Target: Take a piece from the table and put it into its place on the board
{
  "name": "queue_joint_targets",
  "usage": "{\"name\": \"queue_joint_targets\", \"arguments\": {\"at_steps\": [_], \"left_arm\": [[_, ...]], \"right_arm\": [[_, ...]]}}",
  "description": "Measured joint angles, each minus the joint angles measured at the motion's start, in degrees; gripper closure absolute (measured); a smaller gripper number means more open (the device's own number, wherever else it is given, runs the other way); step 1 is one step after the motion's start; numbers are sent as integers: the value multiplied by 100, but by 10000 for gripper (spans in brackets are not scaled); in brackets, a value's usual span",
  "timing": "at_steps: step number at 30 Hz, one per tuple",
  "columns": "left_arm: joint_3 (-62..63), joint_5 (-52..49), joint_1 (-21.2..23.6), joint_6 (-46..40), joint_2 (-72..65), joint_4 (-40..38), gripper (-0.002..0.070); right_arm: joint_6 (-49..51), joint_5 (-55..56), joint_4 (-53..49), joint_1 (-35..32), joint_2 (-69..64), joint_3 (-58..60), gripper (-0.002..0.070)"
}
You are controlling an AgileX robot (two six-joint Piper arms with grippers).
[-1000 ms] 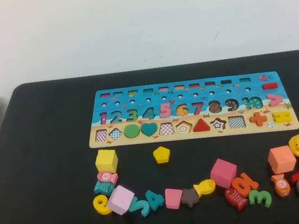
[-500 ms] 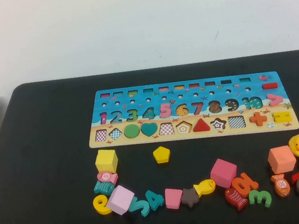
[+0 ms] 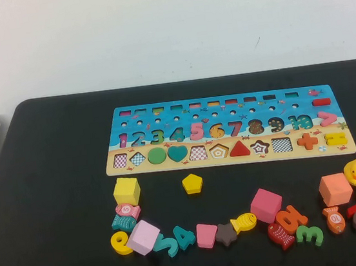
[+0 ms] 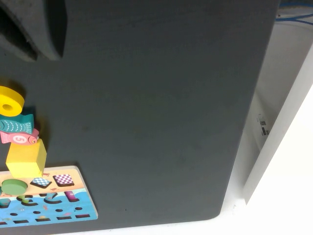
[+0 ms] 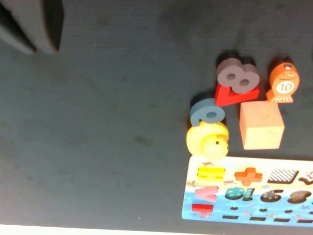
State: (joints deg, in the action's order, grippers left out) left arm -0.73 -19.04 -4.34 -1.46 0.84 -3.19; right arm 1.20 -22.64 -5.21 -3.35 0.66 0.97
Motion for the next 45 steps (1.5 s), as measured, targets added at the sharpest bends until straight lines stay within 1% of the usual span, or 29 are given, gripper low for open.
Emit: {"name": "queue_joint_targets", "arguments": {"at_steps": [6, 9, 18, 24, 28, 30, 32, 34, 35, 40, 42, 45], "left_arm": [[0, 0, 0, -17, 0, 0, 676], [-22, 191, 0, -17, 0, 0, 676], [-34, 2818, 0, -17, 0, 33, 676], [-34, 3560, 0, 24, 0, 33, 676], [-34, 3599, 0, 69, 0, 14, 677], [-34, 3599, 0, 250, 0, -15, 677], [-34, 3665, 0, 733, 0, -121, 677], [-34, 3790, 0, 1476, 0, -166, 676], [-34, 3824, 0, 1656, 0, -176, 676], [-34, 3885, 0, 1797, 0, -155, 676], [-34, 3710, 0, 1797, 0, -129, 676], [265, 2760, 0, 1772, 0, 58, 676]], "right_arm": [[0, 0, 0, 0, 0, 0, 658], [0, 0, 0, 0, 0, 0, 657], [0, 0, 0, 0, 0, 0, 657], [0, 0, 0, 0, 0, 0, 657], [0, 0, 0, 0, 0, 0, 657], [0, 0, 0, 0, 0, 0, 658], [0, 0, 0, 0, 0, 0, 657], [0, 0, 0, 0, 0, 0, 657], [0, 0, 0, 0, 0, 0, 657], [0, 0, 0, 0, 0, 0, 658], [0, 0, 0, 0, 0, 0, 658], [0, 0, 0, 0, 0, 0, 657]]}}
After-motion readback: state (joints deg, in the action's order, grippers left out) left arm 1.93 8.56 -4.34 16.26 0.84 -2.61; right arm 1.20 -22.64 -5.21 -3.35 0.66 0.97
